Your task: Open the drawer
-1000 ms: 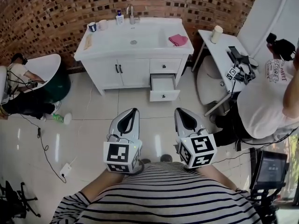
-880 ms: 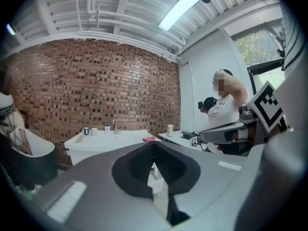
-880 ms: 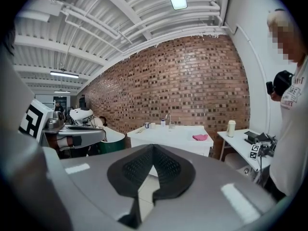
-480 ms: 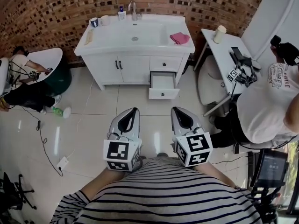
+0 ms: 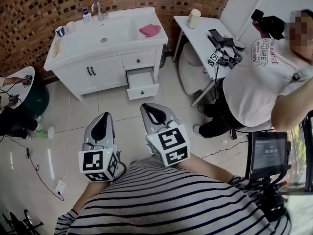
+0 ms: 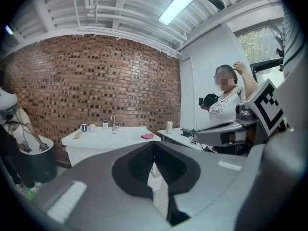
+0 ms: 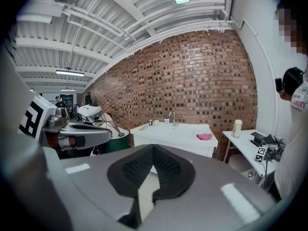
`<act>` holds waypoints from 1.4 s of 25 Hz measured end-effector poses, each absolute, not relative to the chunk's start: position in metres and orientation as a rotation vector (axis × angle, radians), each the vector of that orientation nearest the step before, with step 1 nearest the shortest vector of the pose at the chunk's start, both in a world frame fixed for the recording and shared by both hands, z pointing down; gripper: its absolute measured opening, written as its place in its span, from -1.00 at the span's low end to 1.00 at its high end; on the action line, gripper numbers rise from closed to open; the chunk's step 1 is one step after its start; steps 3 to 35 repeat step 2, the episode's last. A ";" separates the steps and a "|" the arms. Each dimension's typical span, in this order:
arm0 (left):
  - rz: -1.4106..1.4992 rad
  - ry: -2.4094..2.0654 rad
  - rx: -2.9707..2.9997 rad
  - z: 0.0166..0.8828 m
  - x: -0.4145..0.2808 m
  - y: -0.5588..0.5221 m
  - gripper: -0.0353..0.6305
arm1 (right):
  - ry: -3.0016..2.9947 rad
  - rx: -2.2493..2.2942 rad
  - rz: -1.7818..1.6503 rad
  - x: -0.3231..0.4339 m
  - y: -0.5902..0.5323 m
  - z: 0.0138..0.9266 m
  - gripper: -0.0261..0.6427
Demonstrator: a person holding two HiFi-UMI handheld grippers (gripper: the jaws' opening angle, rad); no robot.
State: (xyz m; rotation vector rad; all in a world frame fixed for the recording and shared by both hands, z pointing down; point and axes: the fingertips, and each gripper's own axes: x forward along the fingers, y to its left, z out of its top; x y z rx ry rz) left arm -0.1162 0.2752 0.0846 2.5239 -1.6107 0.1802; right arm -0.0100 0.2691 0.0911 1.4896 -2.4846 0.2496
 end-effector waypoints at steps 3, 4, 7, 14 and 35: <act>0.187 -1.613 2.519 0.086 -0.107 0.274 -0.85 | -2.491 1.478 0.256 -0.003 0.269 0.090 -0.92; 0.187 -1.613 2.519 0.086 -0.107 0.274 -0.85 | -2.491 1.478 0.256 -0.003 0.269 0.090 -0.92; 0.187 -1.613 2.519 0.086 -0.107 0.274 -0.85 | -2.491 1.478 0.256 -0.003 0.269 0.090 -0.92; 0.187 -1.613 2.519 0.086 -0.107 0.274 -0.85 | -2.491 1.478 0.256 -0.003 0.269 0.090 -0.92; 0.187 -1.613 2.519 0.086 -0.107 0.274 -0.85 | -2.491 1.478 0.256 -0.003 0.269 0.090 -0.92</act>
